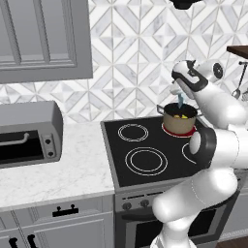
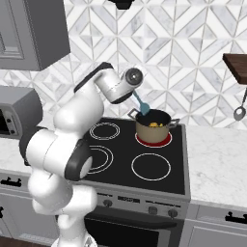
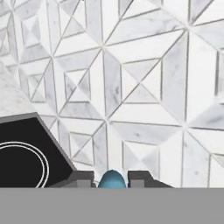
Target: Put the lemon and squash in the pot. Retrieve the spatula and lightly stir the vegetables in the pot.
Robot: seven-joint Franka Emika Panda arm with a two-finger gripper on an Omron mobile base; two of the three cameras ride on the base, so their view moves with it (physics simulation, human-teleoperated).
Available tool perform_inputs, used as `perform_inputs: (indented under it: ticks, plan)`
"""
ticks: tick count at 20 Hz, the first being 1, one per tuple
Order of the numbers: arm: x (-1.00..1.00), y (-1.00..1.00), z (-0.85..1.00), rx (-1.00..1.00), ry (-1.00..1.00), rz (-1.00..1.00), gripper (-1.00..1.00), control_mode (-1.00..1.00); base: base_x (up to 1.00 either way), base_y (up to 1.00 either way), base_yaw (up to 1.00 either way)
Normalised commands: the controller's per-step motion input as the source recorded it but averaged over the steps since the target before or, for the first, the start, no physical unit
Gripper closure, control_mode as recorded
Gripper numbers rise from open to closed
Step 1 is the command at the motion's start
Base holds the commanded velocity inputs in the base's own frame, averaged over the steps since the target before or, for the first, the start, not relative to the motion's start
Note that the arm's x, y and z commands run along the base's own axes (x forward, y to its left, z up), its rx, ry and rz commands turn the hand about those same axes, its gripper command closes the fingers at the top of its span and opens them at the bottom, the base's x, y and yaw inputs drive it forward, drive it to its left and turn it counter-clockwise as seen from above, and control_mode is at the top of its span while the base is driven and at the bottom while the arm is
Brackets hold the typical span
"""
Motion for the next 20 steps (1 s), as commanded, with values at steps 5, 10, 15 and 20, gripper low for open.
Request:
perform_inputs:
  ticks: [5, 10, 15, 20]
  plan:
    - [0.3, -0.45, -0.41, 0.09, 0.04, -0.03, 1.0, -1.0, 0.0, 0.0, 0.0]
    - [0.24, -0.29, -0.33, 0.1, 0.01, 0.0, 1.0, -1.0, 0.0, 0.0, 0.0]
    - [0.25, -0.36, -0.39, 0.04, 0.0, 0.0, 1.0, -1.0, 0.0, 0.0, 0.0]
    - [0.19, -0.25, -0.38, 0.02, 0.0, 0.0, 1.0, -1.0, 0.0, 0.0, 0.0]
